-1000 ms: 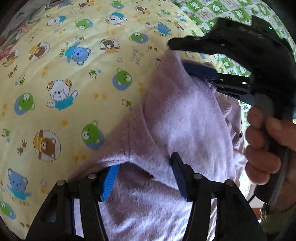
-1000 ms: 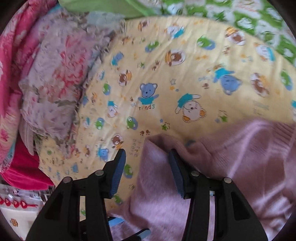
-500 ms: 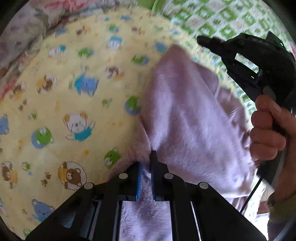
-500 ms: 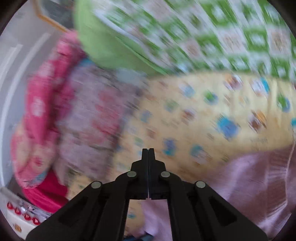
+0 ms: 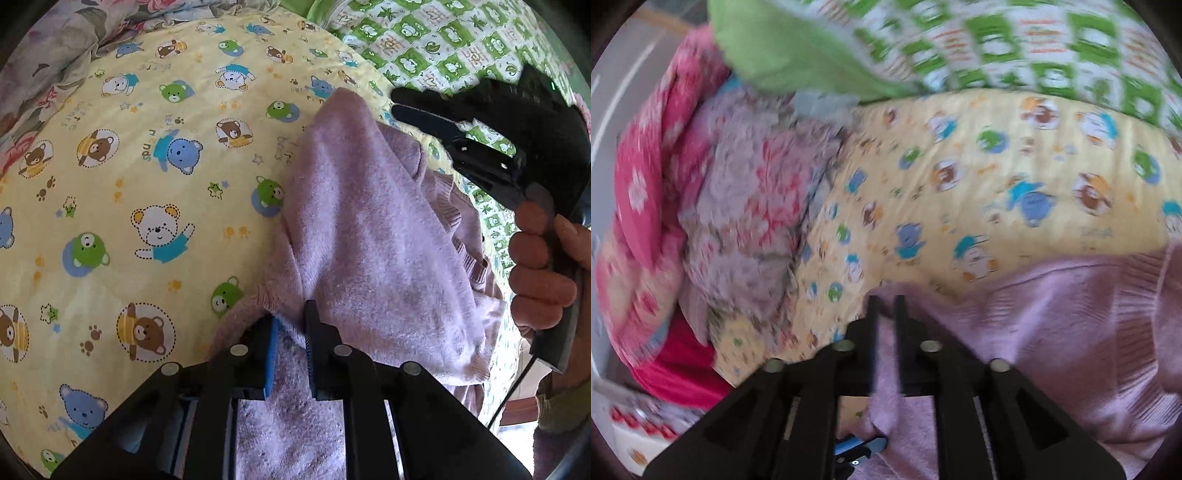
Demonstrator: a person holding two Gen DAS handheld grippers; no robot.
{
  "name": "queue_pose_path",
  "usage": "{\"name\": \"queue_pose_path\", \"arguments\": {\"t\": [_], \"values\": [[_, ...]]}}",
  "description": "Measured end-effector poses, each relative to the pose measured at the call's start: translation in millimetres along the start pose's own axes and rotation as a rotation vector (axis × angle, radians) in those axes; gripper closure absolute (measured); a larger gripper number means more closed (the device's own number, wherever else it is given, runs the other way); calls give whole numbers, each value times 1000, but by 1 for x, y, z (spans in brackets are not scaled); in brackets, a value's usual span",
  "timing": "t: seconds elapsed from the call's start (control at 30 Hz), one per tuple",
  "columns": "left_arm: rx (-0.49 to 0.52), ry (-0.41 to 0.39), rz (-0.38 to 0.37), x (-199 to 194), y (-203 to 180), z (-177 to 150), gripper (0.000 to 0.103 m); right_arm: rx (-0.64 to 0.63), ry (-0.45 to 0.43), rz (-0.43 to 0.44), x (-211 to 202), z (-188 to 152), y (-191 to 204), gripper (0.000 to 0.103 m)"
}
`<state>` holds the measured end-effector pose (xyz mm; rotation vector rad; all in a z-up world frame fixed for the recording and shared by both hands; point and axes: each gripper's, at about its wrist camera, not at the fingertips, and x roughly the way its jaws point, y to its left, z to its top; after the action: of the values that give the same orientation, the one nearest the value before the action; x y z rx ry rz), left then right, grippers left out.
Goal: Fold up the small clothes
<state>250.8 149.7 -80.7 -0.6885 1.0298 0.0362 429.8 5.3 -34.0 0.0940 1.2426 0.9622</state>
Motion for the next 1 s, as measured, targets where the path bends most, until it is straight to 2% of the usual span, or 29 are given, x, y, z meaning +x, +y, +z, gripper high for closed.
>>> {"name": "queue_pose_path", "arguments": {"t": [0.03, 0.1, 0.17, 0.23, 0.3, 0.37, 0.43, 0.5, 0.6, 0.7, 0.77, 0.8, 0.83, 0.87, 0.9, 0.93, 1.0], "values": [[-1, 4, 0, -1, 2, -1, 90, -44, 1, -31, 1, -2, 6, 47], [-11, 13, -6, -1, 3, 2, 89, -92, -8, -59, -8, -13, 6, 47], [-8, 11, -13, -7, 7, 1, 87, -60, -25, -80, -25, -28, -10, 47], [2, 18, -19, -10, 8, -1, 85, 16, -91, -136, -57, -55, -41, 47], [6, 29, -23, -12, 10, -3, 80, 86, -148, -242, -93, -91, -77, 47], [5, 39, -36, -14, 12, -5, 78, 165, -173, -338, -125, -126, -111, 47], [9, 46, -40, -15, 13, -6, 76, 251, -189, -394, -151, -156, -139, 47], [10, 58, -44, -14, 12, -7, 73, 320, -212, -484, -178, -186, -163, 47], [6, 65, -43, -14, 10, -7, 71, 427, -256, -566, -211, -221, -188, 47], [-2, 72, -31, -9, 10, -5, 71, 514, -235, -555, -217, -241, -208, 47], [-9, 71, -25, -7, 9, -3, 71, 532, -220, -555, -212, -245, -212, 47], [-5, 70, -18, -6, 7, -2, 70, 527, -224, -529, -209, -246, -211, 47], [-1, 67, -7, -6, 5, -2, 70, 516, -227, -515, -207, -245, -208, 49], [3, 67, 5, -4, 3, -2, 70, 494, -229, -502, -204, -242, -204, 55], [6, 66, 14, -3, 2, -2, 70, 482, -220, -480, -201, -240, -201, 81], [8, 65, 20, -2, 1, -2, 70, 480, -207, -450, -196, -238, -197, 99], [17, 64, 33, -1, -1, -2, 70, 447, -237, -451, -204, -236, -187, 99]]}}
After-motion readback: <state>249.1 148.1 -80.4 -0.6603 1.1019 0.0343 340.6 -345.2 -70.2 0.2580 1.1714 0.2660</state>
